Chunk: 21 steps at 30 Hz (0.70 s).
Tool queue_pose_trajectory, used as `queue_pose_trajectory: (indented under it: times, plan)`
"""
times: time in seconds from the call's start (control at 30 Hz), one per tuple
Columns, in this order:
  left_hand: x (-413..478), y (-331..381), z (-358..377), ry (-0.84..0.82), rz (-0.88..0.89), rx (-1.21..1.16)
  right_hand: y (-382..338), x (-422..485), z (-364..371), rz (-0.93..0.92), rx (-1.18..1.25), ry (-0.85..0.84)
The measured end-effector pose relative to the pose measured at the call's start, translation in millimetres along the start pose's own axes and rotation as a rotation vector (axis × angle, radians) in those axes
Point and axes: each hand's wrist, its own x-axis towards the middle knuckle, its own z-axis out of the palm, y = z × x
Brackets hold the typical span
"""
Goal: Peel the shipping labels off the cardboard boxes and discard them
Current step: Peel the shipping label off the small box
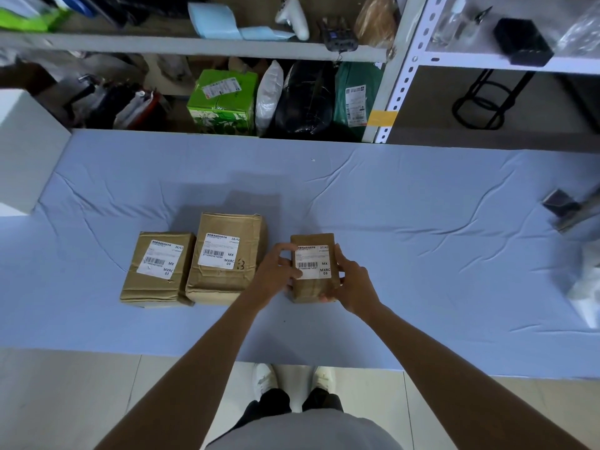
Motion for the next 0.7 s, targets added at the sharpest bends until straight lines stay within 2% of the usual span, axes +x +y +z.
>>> queue_pose_trajectory:
  times: [0.07,0.23,0.4,0.7]
  plan:
    - [-2.5,0.2,-0.7,-0.038,0.024,0.009,-1.0,0.1,-0.9,-0.003,-0.025,-0.002]
    - [-9.7,-11.1,0.9,0.052,0.106,-0.068,-1.2,-0.7,0.6,-0.010,-0.043,0.012]
    - [-9.8,-21.7,5.5,0.086,0.181,0.077,0.6,-0.5,2.4,-0.008,-0.050,0.025]
    - [-3.7,-24.4,4.6,0.069,0.152,0.084,0.0,0.2,3.4,0.002,-0.045,0.044]
